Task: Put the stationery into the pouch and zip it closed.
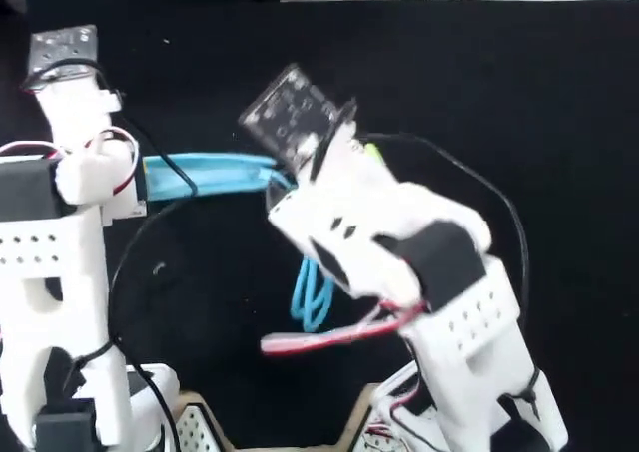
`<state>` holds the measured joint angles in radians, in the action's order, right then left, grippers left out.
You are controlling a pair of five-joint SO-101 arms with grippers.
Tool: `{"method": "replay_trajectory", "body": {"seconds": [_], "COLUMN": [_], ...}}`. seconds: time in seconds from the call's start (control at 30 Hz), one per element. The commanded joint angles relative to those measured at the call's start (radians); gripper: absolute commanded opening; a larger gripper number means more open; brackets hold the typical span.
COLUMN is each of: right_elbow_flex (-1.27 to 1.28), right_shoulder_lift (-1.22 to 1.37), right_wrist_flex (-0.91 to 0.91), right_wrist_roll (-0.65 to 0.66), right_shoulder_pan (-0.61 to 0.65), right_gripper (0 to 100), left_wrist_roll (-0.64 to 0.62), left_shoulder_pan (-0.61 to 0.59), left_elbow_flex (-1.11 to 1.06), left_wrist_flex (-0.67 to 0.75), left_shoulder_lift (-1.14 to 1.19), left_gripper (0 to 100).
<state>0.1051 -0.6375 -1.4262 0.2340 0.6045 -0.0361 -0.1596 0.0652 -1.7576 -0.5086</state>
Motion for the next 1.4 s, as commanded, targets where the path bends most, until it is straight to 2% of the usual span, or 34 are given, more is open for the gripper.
{"method": "replay_trajectory", "body": {"seconds": [0.0,0.07,0.27,0.43,0.63,0.9,1.13,1.37], "right_elbow_flex": [-0.035,-0.03,-0.173,-0.226,0.012,0.32,0.417,0.337], "right_shoulder_lift": [-0.025,-0.012,-0.008,-0.002,-0.002,-0.002,0.018,0.288], "right_wrist_flex": [-0.029,-0.037,-0.087,-0.137,-0.087,0.18,0.388,0.44], "right_wrist_roll": [-0.006,-0.006,0.003,-0.006,-0.074,-0.069,-0.069,-0.074], "right_shoulder_pan": [0.054,0.054,0.025,-0.193,-0.391,-0.434,-0.437,-0.456], "right_gripper": [13.6,17.3,17.2,17.2,9.8,10.3,10.3,10.3], "left_wrist_roll": [0.074,0.091,0.092,0.087,0.048,0.037,0.035,0.035], "left_shoulder_pan": [0.01,0.01,0.012,0.01,0.016,0.019,0.033,0.105], "left_elbow_flex": [-0.022,-0.025,-0.024,-0.027,-0.071,-0.177,-0.176,-0.223], "left_wrist_flex": [0.029,0.029,0.074,0.078,0.098,0.209,0.204,0.204], "left_shoulder_lift": [0.029,0.057,0.141,0.178,0.175,0.175,0.173,0.175], "left_gripper": [3,3,3,3,3,3,3,3]}}
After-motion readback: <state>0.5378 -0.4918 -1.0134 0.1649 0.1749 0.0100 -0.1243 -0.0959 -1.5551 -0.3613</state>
